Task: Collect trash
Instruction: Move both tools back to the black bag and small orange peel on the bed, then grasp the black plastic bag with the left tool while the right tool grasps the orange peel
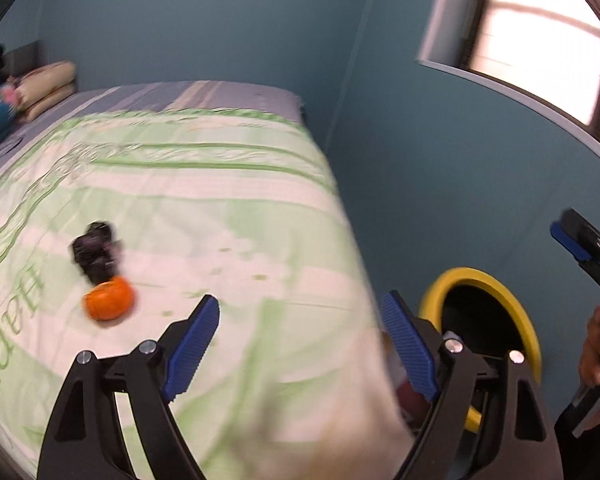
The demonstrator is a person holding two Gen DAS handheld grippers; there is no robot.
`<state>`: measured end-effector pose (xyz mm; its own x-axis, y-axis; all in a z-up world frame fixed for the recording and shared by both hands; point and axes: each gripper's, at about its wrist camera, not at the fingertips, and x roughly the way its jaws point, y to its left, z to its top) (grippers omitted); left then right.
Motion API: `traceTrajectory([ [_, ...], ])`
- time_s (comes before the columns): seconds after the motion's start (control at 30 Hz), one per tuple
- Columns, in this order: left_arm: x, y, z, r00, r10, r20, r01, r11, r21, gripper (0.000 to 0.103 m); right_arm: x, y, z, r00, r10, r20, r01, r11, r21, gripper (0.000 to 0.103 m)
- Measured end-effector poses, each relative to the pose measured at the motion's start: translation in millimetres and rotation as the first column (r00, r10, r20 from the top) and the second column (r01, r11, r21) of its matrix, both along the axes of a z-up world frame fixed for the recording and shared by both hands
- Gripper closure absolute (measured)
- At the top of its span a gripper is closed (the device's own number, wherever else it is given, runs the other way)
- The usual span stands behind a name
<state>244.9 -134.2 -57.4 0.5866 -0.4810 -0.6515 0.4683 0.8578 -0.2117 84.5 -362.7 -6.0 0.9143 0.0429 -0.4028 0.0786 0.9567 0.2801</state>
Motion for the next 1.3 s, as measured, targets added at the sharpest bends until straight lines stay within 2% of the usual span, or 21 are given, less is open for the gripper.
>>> traceTrajectory([
  [0.2,37.5,60.1,-11.5,0.993,0.113,-0.015,-0.113,0.993,0.02,0.023,42.4,55.3,-14.1,0.994,0.111,-0.014,-0.111,0.994,-0.005,0.028],
  [0.37,69.4,107.7,-27.4,0.981,0.192,-0.041,-0.19,0.981,0.047,0.023,81.5,103.6,-38.5,0.978,0.194,-0.078,-0.195,0.981,-0.006,0.028],
  [0.53,99.6,135.2,-48.9,0.973,0.218,-0.074,-0.212,0.974,0.082,0.023,111.0,146.1,-65.9,0.956,0.251,-0.154,-0.253,0.968,0.007,0.028],
  [0.87,159.9,148.9,-87.3,0.966,0.215,-0.144,-0.203,0.975,0.091,0.023,161.9,206.9,-110.4,0.901,0.33,-0.281,-0.341,0.94,0.012,0.028],
  [1.0,176.3,145.0,-95.5,0.968,0.2,-0.154,-0.182,0.975,0.125,0.023,180.3,224.1,-121.9,0.88,0.357,-0.314,-0.37,0.929,0.017,0.029],
  [1.17,194.1,141.8,-100.2,0.97,0.186,-0.159,-0.166,0.977,0.135,0.024,193.5,238.7,-126.0,0.867,0.376,-0.328,-0.392,0.92,0.017,0.029],
  [1.23,199.1,139.3,-102.3,0.972,0.176,-0.158,-0.154,0.977,0.145,0.03,200.4,245.0,-127.0,0.86,0.384,-0.336,-0.403,0.915,0.015,0.029],
  [1.3,204.1,136.9,-104.8,0.972,0.168,-0.164,-0.143,0.978,0.154,0.031,206.5,251.2,-129.0,0.854,0.39,-0.345,-0.413,0.911,0.005,0.029],
])
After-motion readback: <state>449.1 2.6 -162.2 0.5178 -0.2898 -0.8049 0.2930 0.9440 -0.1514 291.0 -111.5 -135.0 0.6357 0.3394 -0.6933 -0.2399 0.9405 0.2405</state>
